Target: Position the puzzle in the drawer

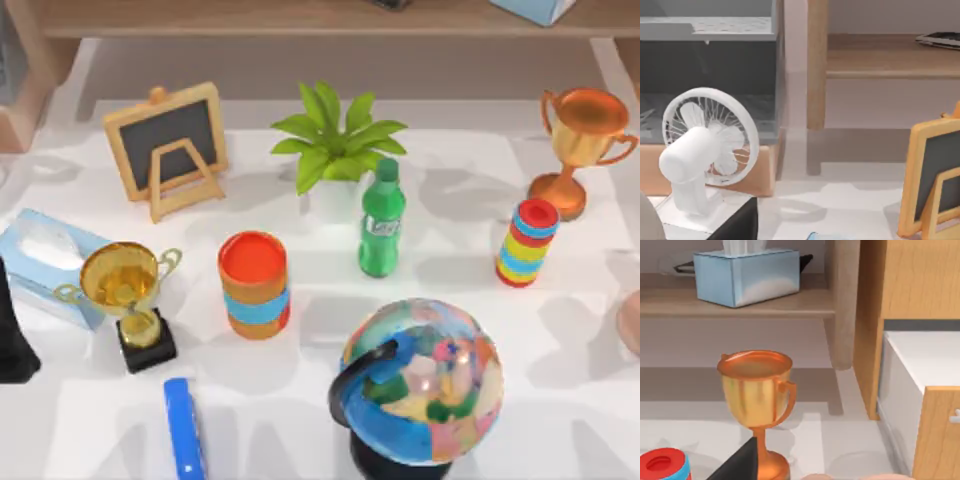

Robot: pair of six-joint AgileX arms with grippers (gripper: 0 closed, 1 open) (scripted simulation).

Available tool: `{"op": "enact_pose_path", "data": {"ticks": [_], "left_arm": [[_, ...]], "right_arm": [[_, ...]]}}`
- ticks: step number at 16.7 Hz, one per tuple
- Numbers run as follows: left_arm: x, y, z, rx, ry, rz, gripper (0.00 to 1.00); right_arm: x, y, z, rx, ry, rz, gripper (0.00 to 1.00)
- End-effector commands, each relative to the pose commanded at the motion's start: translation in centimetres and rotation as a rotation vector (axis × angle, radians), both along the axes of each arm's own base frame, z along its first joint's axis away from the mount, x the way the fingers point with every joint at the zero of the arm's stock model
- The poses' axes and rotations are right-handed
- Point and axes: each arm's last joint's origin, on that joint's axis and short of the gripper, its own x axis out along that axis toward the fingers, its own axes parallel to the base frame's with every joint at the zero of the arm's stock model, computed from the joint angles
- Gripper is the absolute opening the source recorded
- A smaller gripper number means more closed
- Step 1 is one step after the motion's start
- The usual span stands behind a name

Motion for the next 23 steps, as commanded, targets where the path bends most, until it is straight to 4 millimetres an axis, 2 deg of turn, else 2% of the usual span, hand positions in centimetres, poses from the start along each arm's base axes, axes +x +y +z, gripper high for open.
{"op": "enact_pose_path", "data": {"ticks": [3, 5, 8, 11, 14, 17, 20, 23], "left_arm": [[0.0, 0.0, 0.0, 0.000, 0.000, 0.000, 1.00], [0.0, 0.0, 0.0, 0.000, 0.000, 0.000, 1.00], [0.0, 0.0, 0.0, 0.000, 0.000, 0.000, 1.00], [0.0, 0.0, 0.0, 0.000, 0.000, 0.000, 1.00], [0.0, 0.0, 0.0, 0.000, 0.000, 0.000, 1.00], [0.0, 0.0, 0.0, 0.000, 0.000, 0.000, 1.00], [0.0, 0.0, 0.0, 0.000, 0.000, 0.000, 1.00], [0.0, 0.0, 0.0, 0.000, 0.000, 0.000, 1.00]], "right_arm": [[0.0, 0.0, 0.3, 0.000, -0.002, -0.001, 1.00], [0.1, 0.2, 1.7, 0.001, -0.008, -0.002, 1.00], [0.7, 0.8, 5.9, 0.003, -0.023, -0.005, 1.00], [2.9, 1.8, 12.0, 0.004, -0.032, -0.007, 1.00], [7.8, 3.8, 17.6, 0.000, -0.015, -0.008, 1.00], [14.2, 7.0, 21.3, -0.007, 0.006, -0.009, 1.00], [20.6, 11.1, 22.5, -0.014, 0.024, -0.010, 1.00], [25.1, 15.4, 22.3, -0.013, 0.023, -0.010, 1.00]]}}
